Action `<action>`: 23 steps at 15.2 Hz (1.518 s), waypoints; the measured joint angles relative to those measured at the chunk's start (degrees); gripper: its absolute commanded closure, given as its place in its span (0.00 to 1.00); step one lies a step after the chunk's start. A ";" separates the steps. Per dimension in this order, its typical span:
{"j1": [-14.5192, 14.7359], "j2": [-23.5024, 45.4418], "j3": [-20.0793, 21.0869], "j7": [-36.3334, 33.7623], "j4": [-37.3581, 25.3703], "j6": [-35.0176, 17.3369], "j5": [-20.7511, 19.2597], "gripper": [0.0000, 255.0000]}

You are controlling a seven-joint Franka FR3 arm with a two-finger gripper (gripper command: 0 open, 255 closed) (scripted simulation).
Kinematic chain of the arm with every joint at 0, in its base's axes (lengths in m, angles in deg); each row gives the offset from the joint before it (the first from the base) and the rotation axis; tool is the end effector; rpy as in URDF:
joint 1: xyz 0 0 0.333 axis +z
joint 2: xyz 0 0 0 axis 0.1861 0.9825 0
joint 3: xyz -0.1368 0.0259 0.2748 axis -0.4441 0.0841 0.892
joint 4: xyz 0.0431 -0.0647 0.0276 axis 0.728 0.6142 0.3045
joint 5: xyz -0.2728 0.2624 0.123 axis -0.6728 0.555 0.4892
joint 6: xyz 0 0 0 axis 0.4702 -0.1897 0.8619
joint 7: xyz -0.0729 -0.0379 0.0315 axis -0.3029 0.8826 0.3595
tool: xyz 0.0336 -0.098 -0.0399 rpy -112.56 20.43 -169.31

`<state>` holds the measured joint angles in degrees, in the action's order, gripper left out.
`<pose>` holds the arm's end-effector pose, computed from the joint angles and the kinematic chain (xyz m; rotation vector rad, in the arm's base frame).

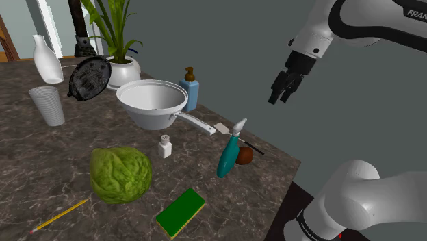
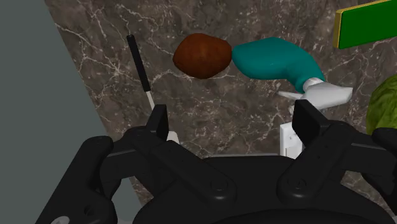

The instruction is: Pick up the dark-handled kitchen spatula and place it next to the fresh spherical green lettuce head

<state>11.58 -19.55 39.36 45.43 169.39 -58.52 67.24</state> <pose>0.3082 -0.0045 0.6210 -2.9907 -0.0019 -0.1006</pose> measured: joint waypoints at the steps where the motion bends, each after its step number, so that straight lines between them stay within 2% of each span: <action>1: 0.00 0.00 0.00 0.00 0.00 0.00 0.00 0.00; 3: -0.06 0.53 -0.27 0.90 1.41 -1.45 -0.62 0.00; 6: -0.11 3.61 -0.85 2.94 4.25 -6.27 -1.92 0.00; 12: -0.20 11.90 -1.73 6.40 7.10 -15.41 -4.35 0.00; 18: -0.68 22.36 -3.19 10.07 8.69 -25.53 -6.88 0.00; 23: -0.89 32.77 -3.91 12.17 7.11 -33.01 -8.53 0.00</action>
<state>10.69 13.23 35.44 57.60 176.50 -91.53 58.71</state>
